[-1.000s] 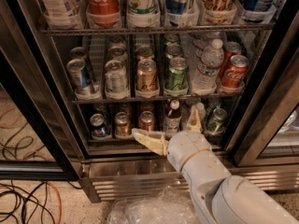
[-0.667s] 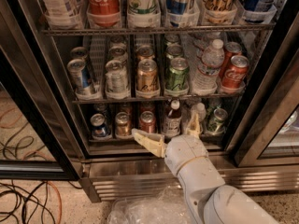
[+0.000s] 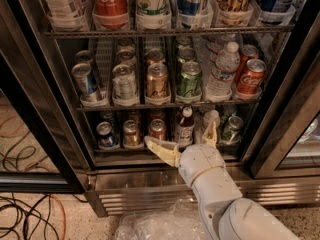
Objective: Pick green can from middle shelf of fridge
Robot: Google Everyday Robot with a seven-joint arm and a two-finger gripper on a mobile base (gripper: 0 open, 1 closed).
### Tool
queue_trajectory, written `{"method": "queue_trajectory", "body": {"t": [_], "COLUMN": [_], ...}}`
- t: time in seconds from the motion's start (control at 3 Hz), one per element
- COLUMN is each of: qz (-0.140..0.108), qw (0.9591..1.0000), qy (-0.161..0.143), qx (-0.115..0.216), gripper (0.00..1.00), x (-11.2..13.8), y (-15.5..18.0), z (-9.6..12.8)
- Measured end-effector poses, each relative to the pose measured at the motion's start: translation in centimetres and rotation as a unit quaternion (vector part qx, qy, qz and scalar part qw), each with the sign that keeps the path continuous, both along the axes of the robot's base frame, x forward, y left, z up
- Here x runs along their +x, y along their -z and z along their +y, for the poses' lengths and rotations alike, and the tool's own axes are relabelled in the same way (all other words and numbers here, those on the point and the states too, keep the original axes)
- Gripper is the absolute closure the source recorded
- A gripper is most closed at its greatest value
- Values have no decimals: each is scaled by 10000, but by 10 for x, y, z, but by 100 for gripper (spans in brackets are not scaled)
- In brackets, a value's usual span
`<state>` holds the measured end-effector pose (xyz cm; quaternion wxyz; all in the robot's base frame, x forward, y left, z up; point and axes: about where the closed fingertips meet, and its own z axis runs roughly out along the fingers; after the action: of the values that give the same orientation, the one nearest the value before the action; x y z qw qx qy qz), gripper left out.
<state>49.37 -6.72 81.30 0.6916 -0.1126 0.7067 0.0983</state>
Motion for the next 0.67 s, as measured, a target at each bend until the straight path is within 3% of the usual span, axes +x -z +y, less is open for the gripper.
{"method": "queue_trajectory", "body": {"t": [0.33, 0.67], "qz": [-29, -213], "qw": [10000, 9996], "qy": [79, 187], "qx": [-42, -63], "gripper": [0, 0], "x": [3, 9], "y": [0, -5], "z": [-1, -7]}}
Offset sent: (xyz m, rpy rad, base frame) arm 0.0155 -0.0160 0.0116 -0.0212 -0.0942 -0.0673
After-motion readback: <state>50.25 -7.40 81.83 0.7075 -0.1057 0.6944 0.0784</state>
